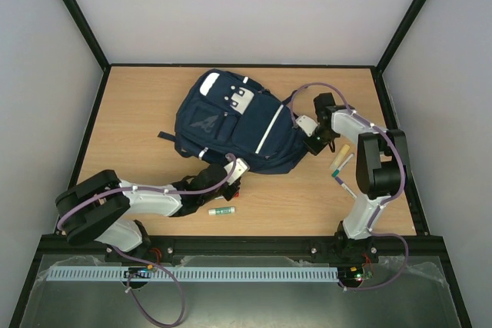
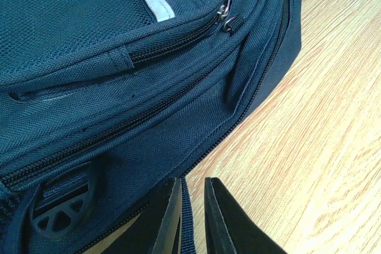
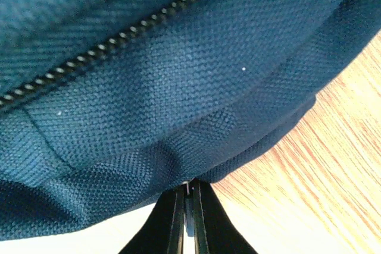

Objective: Pack the student bag
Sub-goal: Zip the student bag at the center of the board.

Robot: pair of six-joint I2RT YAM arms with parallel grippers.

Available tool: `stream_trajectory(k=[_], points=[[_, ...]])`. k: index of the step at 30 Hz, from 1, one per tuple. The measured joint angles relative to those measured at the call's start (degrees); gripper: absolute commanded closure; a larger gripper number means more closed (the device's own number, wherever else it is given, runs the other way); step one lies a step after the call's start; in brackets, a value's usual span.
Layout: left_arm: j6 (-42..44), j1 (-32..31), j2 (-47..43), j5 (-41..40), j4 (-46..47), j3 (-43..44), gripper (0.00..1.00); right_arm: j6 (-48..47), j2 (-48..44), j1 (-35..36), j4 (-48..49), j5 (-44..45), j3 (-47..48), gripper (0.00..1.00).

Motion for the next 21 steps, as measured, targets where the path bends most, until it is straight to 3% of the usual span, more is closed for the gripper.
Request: stream_trajectory(k=[11,17,21], points=[[-0.92,0.00,0.57,0.00,-0.09,0.00,0.84,-0.04,1.92,-1.99,1.42,-0.98,-1.55,0.83],[-1.09,0.00,0.55,-0.04,-0.17,0.00,0.83,-0.22,1.97,-2.56,1.42,-2.32,-1.55,0.98],[-1.31,0.00,0.52,-0.39,-0.24,-0.02,0.81,-0.39,1.97,-2.78,1.29,-3.04,-1.55,0.99]])
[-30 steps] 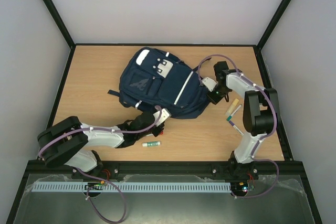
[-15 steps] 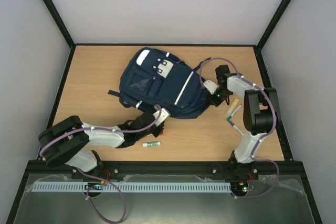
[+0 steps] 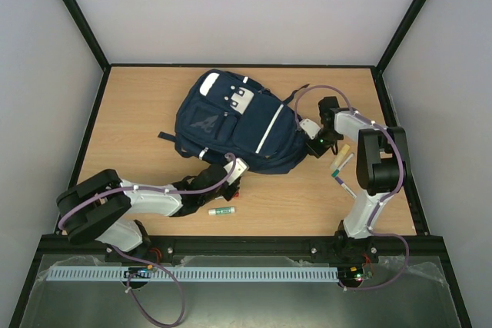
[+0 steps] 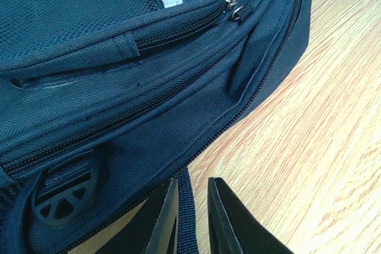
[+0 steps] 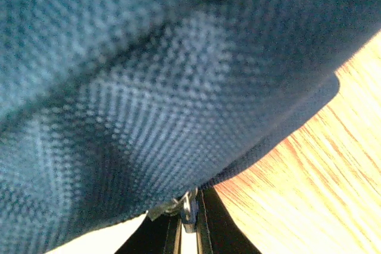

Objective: Pack the student bag
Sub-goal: Zip the student bag at the center of the board.

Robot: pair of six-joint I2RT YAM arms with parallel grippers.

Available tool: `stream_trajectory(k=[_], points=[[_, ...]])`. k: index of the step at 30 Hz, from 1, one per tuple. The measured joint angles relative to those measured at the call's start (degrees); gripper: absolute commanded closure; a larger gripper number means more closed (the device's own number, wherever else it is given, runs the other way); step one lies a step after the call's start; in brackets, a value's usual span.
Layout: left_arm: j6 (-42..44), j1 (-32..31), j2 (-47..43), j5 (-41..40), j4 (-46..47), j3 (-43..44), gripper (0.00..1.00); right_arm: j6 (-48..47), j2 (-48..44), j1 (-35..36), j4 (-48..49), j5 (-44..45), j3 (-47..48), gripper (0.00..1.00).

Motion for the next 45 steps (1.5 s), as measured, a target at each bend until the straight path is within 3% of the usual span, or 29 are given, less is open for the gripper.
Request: stream_trajectory(k=[3,5,9,11,15,19,27,36,41,45], points=[[-1.40,0.00,-0.44,-1.57,-1.01,0.02,0.69,-0.48,-0.04,-0.17,-0.09,-0.20,0.00,0.99],[-4.04,0.04,-1.05,-3.98,-3.17,0.26,0.53,-1.03,-0.26,-0.28,-0.26,-0.09,-0.04,0.99],[-15.39,0.87,-3.32,-10.62,-11.61,2.40,0.28,-2.08,-3.17,-0.44,-0.04,0.98,-2.10,0.99],[-21.57,2.03,-5.97,-12.59,-14.97,2.71,0.24,-2.40,-5.29,-0.44,-0.17,1.31,-3.30,0.99],[-32.70,7.74,-11.54,-13.20,-19.23,2.62,0.25,-2.64,-9.33,-0.44,-0.52,1.49,-5.70,0.99],[-38.42,16.39,-10.23,-11.61,-21.16,2.78,0.28,-2.64,-11.85,-0.04,-0.52,1.64,-9.42,0.99],[-41.09,25.79,5.88,-3.96,-19.69,9.81,0.32,-1.14,-18.25,6.78,-1.33,4.13,-15.61,0.99],[-36.81,30.88,21.73,1.42,-16.59,27.82,0.29,5.46,-19.74,21.49,-3.89,3.26,-16.94,0.99],[-36.68,31.43,17.68,2.14,-20.28,28.83,0.27,9.16,-18.05,25.03,-3.96,0.07,-16.06,0.99],[-40.76,31.39,5.92,4.17,-23.21,23.65,0.32,10.56,-17.14,25.03,-3.93,-1.25,-15.72,0.99]])
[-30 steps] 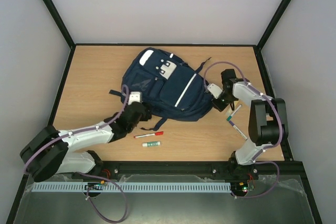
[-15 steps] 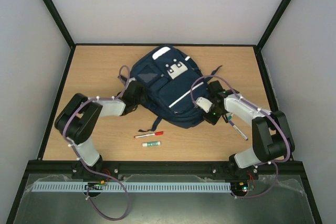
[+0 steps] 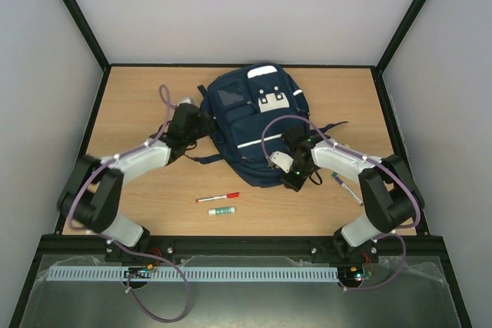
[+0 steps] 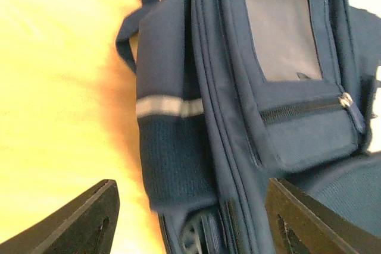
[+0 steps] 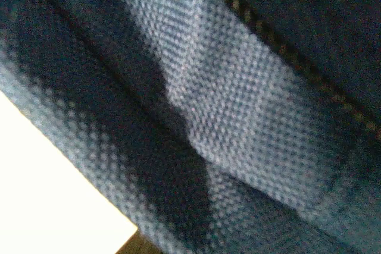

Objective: Pack the student bag
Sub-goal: Zip the student bag at the center of the board.

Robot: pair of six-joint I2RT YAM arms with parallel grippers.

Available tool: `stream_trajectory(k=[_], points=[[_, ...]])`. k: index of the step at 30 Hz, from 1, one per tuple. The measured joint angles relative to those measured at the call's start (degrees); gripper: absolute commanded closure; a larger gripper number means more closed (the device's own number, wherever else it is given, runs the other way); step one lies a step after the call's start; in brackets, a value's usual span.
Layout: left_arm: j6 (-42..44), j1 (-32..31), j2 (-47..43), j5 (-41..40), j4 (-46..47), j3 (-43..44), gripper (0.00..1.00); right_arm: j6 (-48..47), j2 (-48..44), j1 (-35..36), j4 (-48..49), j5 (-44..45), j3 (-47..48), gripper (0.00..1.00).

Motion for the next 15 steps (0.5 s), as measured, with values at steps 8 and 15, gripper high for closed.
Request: stream_trajectory(k=[8,15], points=[[-11.39,-1.36,-7.23,11.34,0.70,-14.43,0.34,2.21,2.82,0.15,-0.35,-2.45,2.16,0.99],[-17.70,-6.84,-8.41,14.03,3.93,-16.94,0.45,4.42,5.79,2.05,-0.76,-4.66,5.79,0.99]])
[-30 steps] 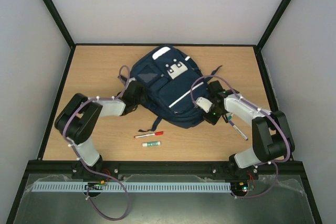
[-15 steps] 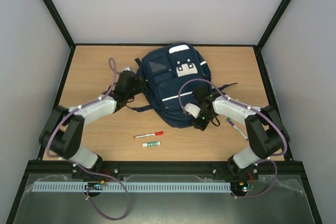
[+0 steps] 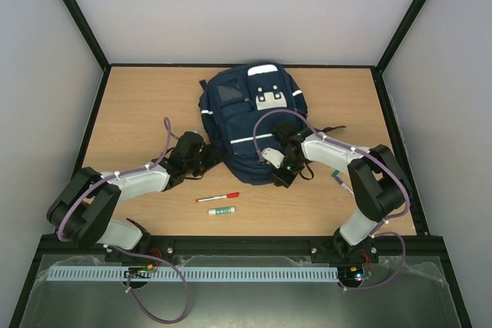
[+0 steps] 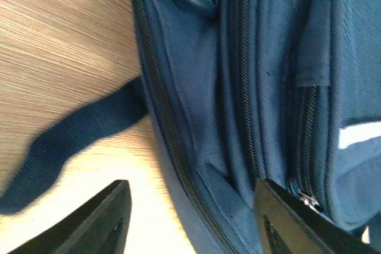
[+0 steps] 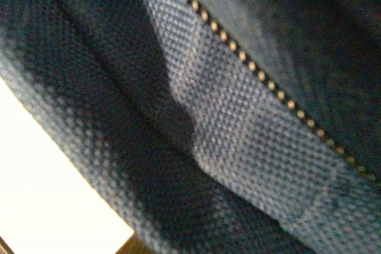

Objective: Pack the student bag
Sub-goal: Zip the student bag at the center of the board.

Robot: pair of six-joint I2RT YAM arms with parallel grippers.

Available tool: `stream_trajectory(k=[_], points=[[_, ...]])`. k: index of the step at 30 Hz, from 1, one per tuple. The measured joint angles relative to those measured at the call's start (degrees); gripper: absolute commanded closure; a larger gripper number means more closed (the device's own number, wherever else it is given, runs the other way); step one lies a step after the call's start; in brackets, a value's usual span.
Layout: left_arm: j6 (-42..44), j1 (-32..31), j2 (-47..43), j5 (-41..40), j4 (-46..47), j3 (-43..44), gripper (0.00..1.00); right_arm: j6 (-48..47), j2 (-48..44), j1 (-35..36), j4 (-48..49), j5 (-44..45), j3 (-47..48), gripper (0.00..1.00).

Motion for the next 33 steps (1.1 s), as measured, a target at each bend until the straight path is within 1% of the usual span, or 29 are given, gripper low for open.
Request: stream_trajectory(k=[5,12,17,21,25,29,33], points=[[-4.83,-1.68,0.74,0.70,3.43,-0.07,0.52,1.36,1.62,1.73,0.09,-0.59,1.62,0.99],[-9.86,-3.85,4.94,0.48,5.68,-0.07,0.63,2.43,2.05,2.29,0.20,-0.83,2.14,0.99],[-12.59,-5.53,7.17,-0.48,7.21,-0.02,0.75,2.86,2.12,2.29,0.20,-0.94,2.23,0.99],[-13.66,-5.92,8.22,-0.98,8.22,0.00,0.88,3.13,2.12,2.36,0.20,-0.94,2.23,0.99],[-14.12,-6.16,8.33,-1.75,8.17,0.04,0.97,3.04,2.12,2.43,0.11,-0.92,2.23,0.99],[-13.42,-6.10,7.13,-3.04,6.71,0.09,0.98,1.92,2.12,2.16,-0.17,-0.66,2.23,0.99],[-12.09,-5.16,5.29,-3.15,5.40,0.09,0.97,-0.04,2.12,0.07,-0.90,-0.92,2.21,0.99]])
